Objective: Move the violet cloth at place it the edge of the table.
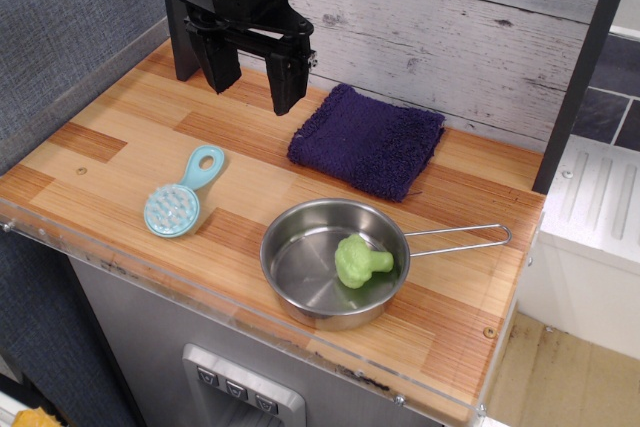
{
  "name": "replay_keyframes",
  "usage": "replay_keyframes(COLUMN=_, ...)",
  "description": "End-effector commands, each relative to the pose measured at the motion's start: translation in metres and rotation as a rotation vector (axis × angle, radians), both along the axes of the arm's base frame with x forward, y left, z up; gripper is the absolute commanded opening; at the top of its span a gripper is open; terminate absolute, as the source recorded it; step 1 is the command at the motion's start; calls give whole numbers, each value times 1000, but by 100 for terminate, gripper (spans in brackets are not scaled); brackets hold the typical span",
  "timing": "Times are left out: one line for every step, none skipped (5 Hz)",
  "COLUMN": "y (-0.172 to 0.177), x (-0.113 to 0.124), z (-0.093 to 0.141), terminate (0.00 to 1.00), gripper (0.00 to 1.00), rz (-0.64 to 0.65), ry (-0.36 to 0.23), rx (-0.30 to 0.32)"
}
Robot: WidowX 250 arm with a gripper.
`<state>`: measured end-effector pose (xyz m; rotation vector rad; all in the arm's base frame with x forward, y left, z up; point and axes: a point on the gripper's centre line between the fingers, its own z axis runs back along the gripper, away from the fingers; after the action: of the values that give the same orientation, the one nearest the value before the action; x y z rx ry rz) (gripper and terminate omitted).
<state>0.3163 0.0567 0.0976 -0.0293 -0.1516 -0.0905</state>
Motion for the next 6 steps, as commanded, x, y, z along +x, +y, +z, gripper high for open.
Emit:
replay_keyframes(y=0, x=0, z=0, terminate=0, gripper=100, rz=0, ry=0, rx=0)
replay_keyframes(y=-7, x=14, z=-12, terminate=0, gripper=100, rz=11, ry=-4, rx=3)
replay_keyframes(y=-22, x=36, z=-30, terminate=0, gripper=100, rz=-15, ry=14, rx=14)
replay_keyframes(y=-38, x=56, z=-42, terminate=0, gripper=100, rz=-18, ry=13, rx=19)
replay_keyframes(y=-46, x=73, z=-46, terminate=0, gripper=100, rz=-8, ry=2, rx=17)
replay_keyframes(y=-51, x=83, z=-47, terminate=0, gripper=100, rz=-3, ry=-10, rx=11)
